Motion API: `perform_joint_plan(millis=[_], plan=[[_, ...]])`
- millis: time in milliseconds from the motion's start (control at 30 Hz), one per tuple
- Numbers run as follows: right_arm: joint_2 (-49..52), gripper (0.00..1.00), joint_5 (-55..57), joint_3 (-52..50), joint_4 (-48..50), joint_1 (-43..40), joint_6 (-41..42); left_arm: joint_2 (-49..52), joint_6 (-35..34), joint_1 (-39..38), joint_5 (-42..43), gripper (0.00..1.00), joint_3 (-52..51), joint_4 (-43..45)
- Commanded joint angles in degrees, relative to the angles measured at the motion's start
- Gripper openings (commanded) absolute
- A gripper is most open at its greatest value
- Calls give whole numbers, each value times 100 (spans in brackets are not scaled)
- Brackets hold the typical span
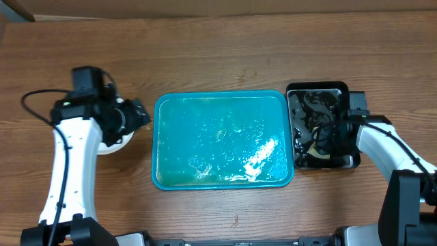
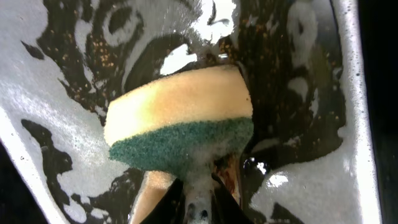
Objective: Clean dirty plates on tray and stack at the side
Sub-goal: 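Lower the white plate onto the plate stack and open left gripper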
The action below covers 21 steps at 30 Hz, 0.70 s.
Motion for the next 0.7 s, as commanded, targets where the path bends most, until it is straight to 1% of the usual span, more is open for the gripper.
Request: perform_joint_plan(millis=[0, 167, 300, 500, 600, 667], plan=[[136, 13, 28, 280, -221, 2, -11, -68, 166, -321, -337, 84, 125, -170], [136, 13, 262, 772, -706, 4, -59, -68, 260, -702, -533, 85, 125, -452], [133, 24, 278, 1078, -949, 4, -160, -68, 363, -833, -535, 85, 125, -564], [131, 27, 273, 1375, -1290, 4, -201, -68, 428, -844, -531, 85, 125, -629], [125, 28, 234, 1519, -1534, 4, -199, -68, 588, -846, -531, 89, 125, -629], [103, 28, 94, 1648, -1698, 4, -201, -68, 675, -846, -516, 90, 125, -625]])
